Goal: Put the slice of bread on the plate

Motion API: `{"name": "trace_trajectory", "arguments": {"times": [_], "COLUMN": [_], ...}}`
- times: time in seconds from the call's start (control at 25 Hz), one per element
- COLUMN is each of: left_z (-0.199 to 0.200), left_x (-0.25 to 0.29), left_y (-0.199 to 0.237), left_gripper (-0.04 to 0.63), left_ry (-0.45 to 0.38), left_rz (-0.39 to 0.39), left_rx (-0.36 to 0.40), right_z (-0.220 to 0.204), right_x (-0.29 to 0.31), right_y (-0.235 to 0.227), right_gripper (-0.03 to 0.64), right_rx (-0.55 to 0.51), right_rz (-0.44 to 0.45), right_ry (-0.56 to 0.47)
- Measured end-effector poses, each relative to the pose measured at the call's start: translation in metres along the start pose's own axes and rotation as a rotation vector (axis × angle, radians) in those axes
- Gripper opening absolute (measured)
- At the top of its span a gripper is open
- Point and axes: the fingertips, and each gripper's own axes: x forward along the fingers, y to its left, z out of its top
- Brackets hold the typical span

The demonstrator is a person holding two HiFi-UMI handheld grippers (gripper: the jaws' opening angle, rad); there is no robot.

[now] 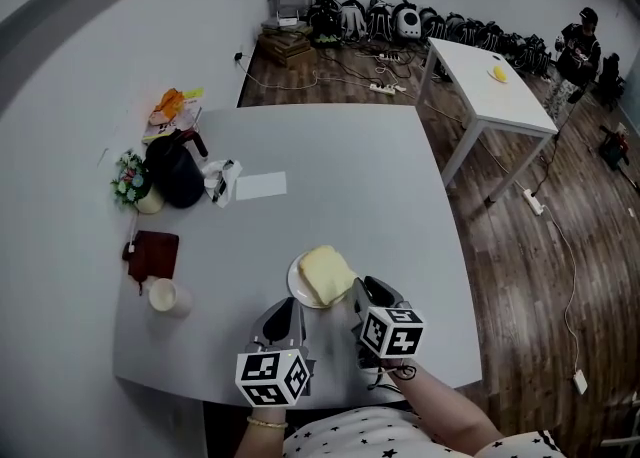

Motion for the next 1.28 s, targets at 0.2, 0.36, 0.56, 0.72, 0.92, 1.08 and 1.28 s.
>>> {"name": "trace_trajectory", "arguments": {"times": [0.2,0.36,0.56,0.72,0.92,1.08,1.28], "left_z": [0.004,0.006,0.008,0.010,0.014,0.015,0.016], "left_x": [-0.013,-0.023,-0.031,-0.036,-0.041,-0.042,-0.040], "left_y": [-0.013,-0.019,-0.022,-0.026,-0.028,-0.029,-0.027], "left_gripper": [0.009,0.009,0.008,0.009,0.009,0.008,0.008], "left_ry": [-0.018,-0.038,-0.051,-0.059,-0.071,-0.075,-0.067], "left_rz": [-0.011,-0.002,0.007,0.008,0.009,0.010,0.024], "left_rx": [-0.020,-0.010,0.007,0.029,0.023,0.024,0.043], "right_z": [0.023,0.028,0.032,0.032,0.033,0.034,0.036], "right_x": [-0.047,-0.067,-0.075,-0.080,-0.085,-0.087,-0.086], "right_y": [0.047,0.069,0.078,0.082,0.089,0.091,0.095], "right_gripper": [0.000,0.000,-0.002,-0.002,-0.002,-0.002,-0.002], "right_rx": [-0.170,-0.232,-0.235,-0.246,-0.262,-0.268,-0.275], "right_rz": [0.071,0.125,0.156,0.168,0.181,0.188,0.197], "right_ry": [-0.083,-0.127,-0.140,-0.145,-0.152,-0.155,-0.155]}}
